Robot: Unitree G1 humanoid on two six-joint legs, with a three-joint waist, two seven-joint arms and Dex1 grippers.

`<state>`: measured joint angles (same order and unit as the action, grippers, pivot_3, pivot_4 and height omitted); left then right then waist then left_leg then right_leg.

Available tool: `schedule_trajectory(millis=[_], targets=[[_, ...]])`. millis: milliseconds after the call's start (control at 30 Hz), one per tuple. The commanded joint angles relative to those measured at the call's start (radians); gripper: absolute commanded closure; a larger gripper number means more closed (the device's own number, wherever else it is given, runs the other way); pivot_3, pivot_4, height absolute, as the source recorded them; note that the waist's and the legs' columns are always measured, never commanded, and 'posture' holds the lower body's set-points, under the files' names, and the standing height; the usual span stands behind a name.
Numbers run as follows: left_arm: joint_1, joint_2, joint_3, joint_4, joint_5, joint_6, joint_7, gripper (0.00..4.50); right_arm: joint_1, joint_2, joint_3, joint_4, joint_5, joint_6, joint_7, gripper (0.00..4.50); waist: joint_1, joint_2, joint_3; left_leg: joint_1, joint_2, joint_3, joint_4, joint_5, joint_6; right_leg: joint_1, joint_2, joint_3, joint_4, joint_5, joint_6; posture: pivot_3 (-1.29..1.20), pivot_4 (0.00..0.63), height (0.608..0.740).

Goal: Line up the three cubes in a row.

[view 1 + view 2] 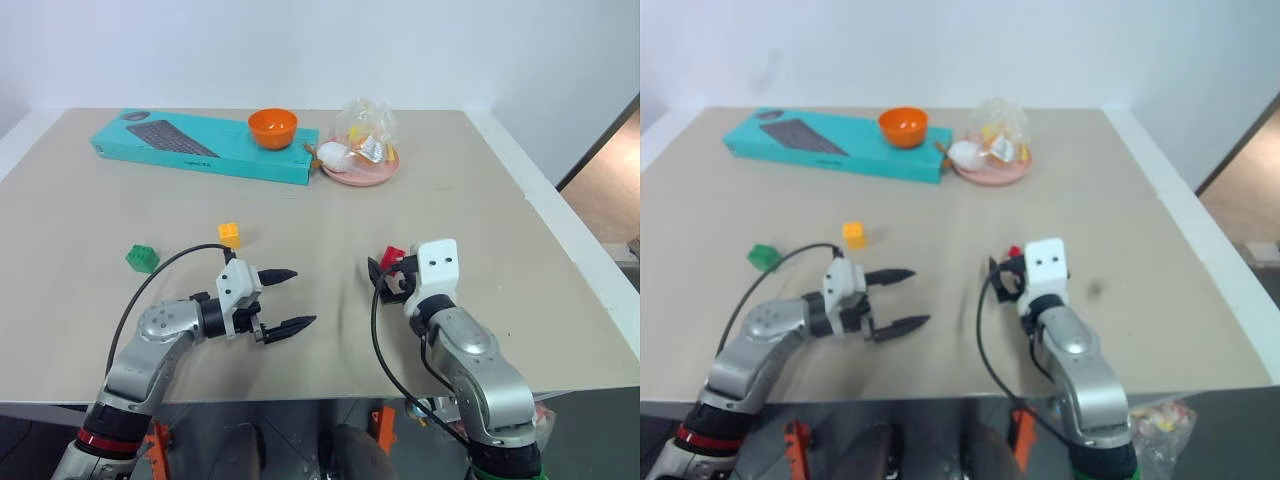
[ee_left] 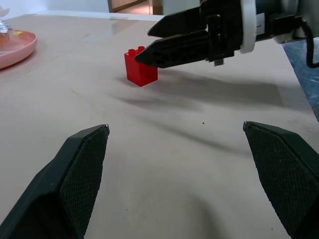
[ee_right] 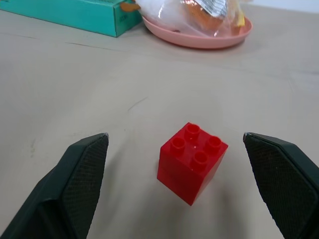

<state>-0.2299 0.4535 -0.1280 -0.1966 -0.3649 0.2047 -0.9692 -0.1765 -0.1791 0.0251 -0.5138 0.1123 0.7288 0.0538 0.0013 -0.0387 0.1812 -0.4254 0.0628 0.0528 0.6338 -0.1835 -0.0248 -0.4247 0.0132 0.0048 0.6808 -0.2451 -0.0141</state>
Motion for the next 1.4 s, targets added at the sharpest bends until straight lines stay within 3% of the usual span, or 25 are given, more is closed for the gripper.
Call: schedule_trajectory(millis=[33, 500, 633, 767, 800, 1067, 1400], targets=[[-0.014, 0.001, -0.009, -0.014, -0.011, 0.004, -0.011, 0.05, -0.034, 0.032, -0.035, 0.025, -0.007, 0.012, -0.038, 0.0, -0.001, 0.0, 0.0, 0.0, 0.0, 0.0, 0.0, 0.0, 0.0, 0.0, 0.0, 0.0, 0.0, 0.0, 0.0, 0.0, 0.15, 0.74], [0.009, 0.008, -0.015, -0.033, -0.007, 0.002, 0.005, 0.05, -0.129, 0.129, -0.107, 0.18, 0.007, 0.02, -0.101, 0.0, -0.017, 0.0, 0.0, 0.0, 0.0, 0.0, 0.0, 0.0, 0.0, 0.0, 0.0, 0.001, 0.0, 0.0, 0.0, 0.0, 0.15, 0.74], [0.012, 0.008, -0.014, -0.034, -0.005, 0.002, 0.011, 0.0, -0.16, 0.131, -0.109, 0.22, 0.006, 0.014, -0.104, 1.12, -0.023, 0.0, 0.0, 0.0, 0.0, 0.0, 0.0, 0.0, 0.0, 0.0, 0.0, 0.001, 0.0, 0.0, 0.0, 0.0, 0.15, 0.74], [0.013, 0.011, -0.01, -0.033, -0.004, 0.002, 0.015, 0.0, -0.174, 0.131, -0.098, 0.238, -0.002, 0.007, -0.099, 2.57, -0.024, 0.0, 0.0, 0.0, 0.001, 0.0, 0.0, 0.0, 0.0, 0.0, 0.0, 0.001, 0.0, 0.0, 0.0, 0.0, 0.15, 0.74], [0.013, 0.012, -0.009, -0.033, -0.005, 0.002, 0.015, 0.0, -0.175, 0.131, -0.095, 0.238, -0.003, 0.006, -0.098, 2.74, -0.024, 0.0, 0.0, 0.0, 0.001, 0.0, 0.0, 0.0, 0.0, 0.0, 0.0, 0.001, 0.0, 0.0, 0.0, 0.0, 0.15, 0.74], [0.008, 0.013, -0.003, -0.015, 0.0, -0.008, 0.021, 0.0, -0.152, 0.103, -0.069, 0.219, -0.004, -0.007, -0.056, 2.78, -0.024, 0.0, 0.0, 0.0, 0.001, 0.0, 0.0, 0.0, 0.0, 0.0, 0.0, 0.001, 0.0, 0.0, 0.0, 0.0, 0.15, 0.74], [0.004, 0.009, 0.001, -0.001, 0.01, -0.016, 0.036, 0.0, -0.132, 0.0, -0.061, 0.187, 0.03, -0.049, 0.1, 2.78, -0.024, 0.0, 0.0, 0.0, 0.001, 0.001, 0.0, 0.0, 0.0, 0.0, 0.0, 0.002, 0.0, 0.0, 0.0, 0.0, 0.15, 0.74]])
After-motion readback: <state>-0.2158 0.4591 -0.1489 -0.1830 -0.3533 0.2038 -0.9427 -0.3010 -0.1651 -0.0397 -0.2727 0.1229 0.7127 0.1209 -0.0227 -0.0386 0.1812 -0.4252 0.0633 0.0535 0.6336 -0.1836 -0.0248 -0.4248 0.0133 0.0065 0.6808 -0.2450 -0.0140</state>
